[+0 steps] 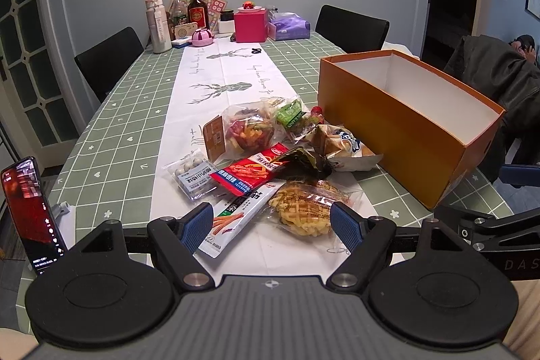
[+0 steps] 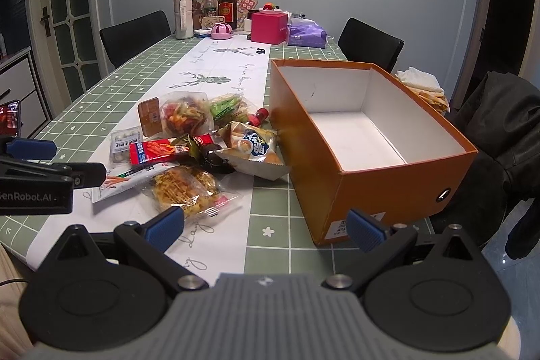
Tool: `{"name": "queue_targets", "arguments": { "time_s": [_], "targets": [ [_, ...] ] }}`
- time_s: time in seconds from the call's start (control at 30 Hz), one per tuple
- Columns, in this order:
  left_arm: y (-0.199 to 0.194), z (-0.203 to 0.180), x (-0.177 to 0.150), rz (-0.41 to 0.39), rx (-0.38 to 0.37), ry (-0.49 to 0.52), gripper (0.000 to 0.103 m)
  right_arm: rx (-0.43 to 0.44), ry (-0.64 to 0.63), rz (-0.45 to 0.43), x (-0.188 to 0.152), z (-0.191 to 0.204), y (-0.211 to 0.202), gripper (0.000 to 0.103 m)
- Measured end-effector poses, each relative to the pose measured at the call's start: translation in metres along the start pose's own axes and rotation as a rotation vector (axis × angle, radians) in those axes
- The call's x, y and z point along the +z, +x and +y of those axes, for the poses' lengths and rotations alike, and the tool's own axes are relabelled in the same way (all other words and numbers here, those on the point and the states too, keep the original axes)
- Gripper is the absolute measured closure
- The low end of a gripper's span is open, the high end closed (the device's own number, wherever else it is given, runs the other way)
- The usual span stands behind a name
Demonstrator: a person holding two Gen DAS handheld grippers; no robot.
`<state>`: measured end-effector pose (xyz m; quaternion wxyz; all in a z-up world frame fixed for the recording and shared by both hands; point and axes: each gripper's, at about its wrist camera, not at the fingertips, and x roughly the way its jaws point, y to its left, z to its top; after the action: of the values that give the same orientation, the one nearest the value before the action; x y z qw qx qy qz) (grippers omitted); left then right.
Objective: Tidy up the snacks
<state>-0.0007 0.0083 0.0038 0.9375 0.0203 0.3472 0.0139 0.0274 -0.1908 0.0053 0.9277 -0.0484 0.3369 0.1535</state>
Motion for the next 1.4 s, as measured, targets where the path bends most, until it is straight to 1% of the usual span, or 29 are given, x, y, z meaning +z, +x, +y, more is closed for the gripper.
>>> {"name": "queue_targets", "arguments": {
  "time_s": [0.93, 1.17, 1.27, 1.37, 1.4],
  "targets": [
    [0.0, 0.001, -0.001, -0.002, -0.002, -0.003, 0.011, 0.002, 0.001, -0.001, 0.001, 0.002, 0.0, 0.003],
    [0.002, 0.011, -0.001, -0.019, -0.031, -0.032, 0.012, 0.031, 0.013, -0.003, -0.001, 0.006, 0.009, 0.003],
    [0.008, 0.015, -0.003, -0.008, -0.049, -0.035, 0.012, 0.063, 0.007, 0.002, -0.001, 0.008, 0.018, 0.003],
    [0.02, 0.022, -0.004, 0.021, -0.088, -0.039, 0.019, 0.113, 0.005, -0.015, -0.001, 0.012, 0.03, 0.003],
    [0.025, 0.023, -0.004, 0.026, -0.098, -0.037, 0.02, 0.127, 0.003, -0.025, -0.001, 0.013, 0.033, 0.003]
  ]
}}
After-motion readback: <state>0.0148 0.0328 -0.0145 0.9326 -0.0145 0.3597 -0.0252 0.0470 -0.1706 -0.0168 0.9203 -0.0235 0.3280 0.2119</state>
